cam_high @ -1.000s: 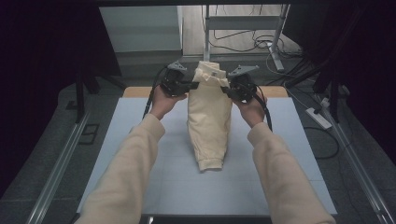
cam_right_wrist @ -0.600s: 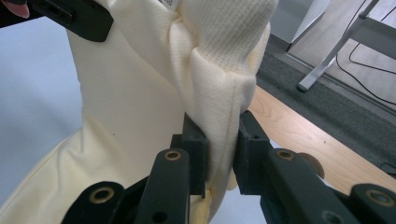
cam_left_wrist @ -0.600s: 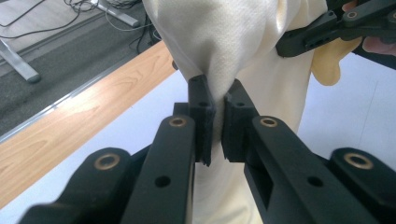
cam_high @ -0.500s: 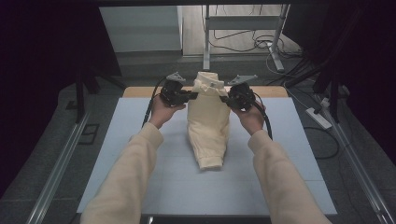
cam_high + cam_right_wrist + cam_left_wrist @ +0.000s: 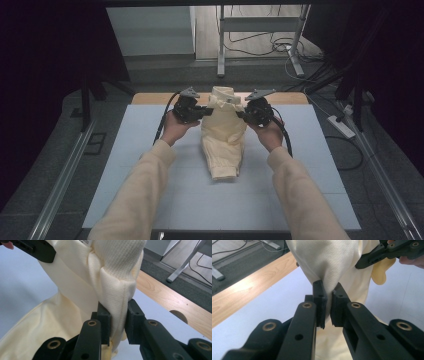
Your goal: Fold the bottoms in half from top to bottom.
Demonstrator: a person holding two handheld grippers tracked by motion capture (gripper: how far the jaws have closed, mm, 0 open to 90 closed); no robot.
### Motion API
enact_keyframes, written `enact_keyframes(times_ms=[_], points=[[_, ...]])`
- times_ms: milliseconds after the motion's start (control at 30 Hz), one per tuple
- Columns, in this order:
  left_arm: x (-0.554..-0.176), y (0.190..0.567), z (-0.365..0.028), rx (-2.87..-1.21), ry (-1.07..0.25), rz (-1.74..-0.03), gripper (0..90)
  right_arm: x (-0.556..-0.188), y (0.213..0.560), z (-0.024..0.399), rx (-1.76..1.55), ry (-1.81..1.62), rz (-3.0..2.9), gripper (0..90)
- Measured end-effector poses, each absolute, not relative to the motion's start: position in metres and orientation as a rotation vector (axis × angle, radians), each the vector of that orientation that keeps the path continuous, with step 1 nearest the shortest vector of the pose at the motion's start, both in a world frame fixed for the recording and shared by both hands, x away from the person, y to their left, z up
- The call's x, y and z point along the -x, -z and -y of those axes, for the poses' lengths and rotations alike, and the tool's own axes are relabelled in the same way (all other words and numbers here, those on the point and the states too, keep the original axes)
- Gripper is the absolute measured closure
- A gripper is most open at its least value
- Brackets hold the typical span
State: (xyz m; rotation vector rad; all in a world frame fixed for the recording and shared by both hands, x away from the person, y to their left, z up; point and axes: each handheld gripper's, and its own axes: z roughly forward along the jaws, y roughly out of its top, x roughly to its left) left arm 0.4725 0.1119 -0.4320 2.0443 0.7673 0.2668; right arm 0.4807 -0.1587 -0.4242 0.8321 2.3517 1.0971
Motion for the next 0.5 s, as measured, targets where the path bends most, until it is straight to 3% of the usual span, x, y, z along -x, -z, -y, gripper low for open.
enact_keyframes(times_ms=[500], points=[[-0.455, 0.449, -0.112, -2.053, -0.239, -0.757, 83.1, -0.47, 0.439, 0.159, -0.827, -1.095, -2.385, 75.2]])
